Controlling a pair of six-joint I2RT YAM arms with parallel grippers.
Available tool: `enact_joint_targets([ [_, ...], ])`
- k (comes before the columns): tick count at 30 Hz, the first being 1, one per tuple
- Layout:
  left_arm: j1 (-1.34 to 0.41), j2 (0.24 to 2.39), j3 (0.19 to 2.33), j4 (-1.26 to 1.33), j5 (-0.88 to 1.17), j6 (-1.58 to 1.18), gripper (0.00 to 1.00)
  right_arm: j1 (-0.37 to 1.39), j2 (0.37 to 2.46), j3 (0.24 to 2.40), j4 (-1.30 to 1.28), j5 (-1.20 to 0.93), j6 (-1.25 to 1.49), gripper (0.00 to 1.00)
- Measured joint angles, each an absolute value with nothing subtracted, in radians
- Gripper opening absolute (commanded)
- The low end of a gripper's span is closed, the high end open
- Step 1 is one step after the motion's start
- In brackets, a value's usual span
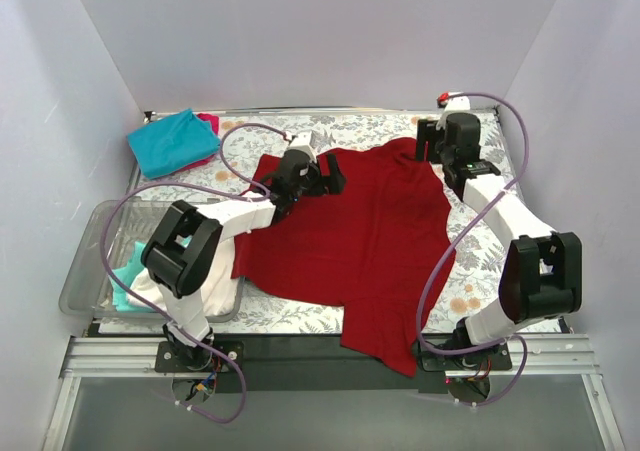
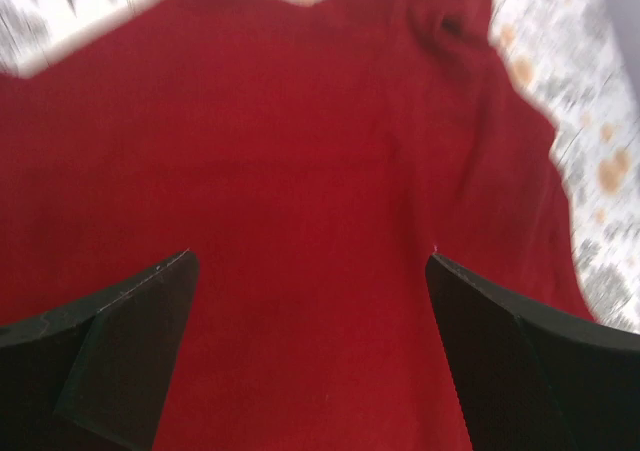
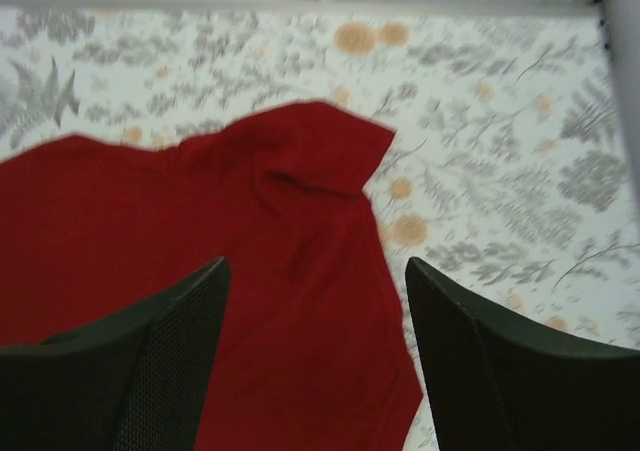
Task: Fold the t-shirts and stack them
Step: Flatten the tshirt out
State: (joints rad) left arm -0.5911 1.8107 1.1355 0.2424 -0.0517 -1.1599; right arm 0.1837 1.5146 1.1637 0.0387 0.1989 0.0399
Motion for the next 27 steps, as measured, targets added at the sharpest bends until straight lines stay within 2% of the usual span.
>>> enact_joint_targets([
  [7, -0.662, 1.895, 1.065, 0.293, -0.028, -1.195, 0.9, 0.199, 1.573, 1.032, -0.02, 0.11, 0.111, 0.62],
  [14, -0.743, 2.013, 1.098, 0.371, 0.002, -1.213, 0.9, 0.199, 1.724, 1.021, -0.03, 0.102, 0.146, 0.62],
  [19, -0.778, 2.09, 1.184, 0.404, 0.012, -1.221, 0.89, 0.184, 1.864, 1.108, -0.058, 0.11, 0.158, 0.62],
  [27, -0.817, 2.194, 1.349, 0.361, 0.035, -1.239, 0.89, 0.07, 1.946, 1.227, -0.104, 0.123, 0.167, 0.62],
])
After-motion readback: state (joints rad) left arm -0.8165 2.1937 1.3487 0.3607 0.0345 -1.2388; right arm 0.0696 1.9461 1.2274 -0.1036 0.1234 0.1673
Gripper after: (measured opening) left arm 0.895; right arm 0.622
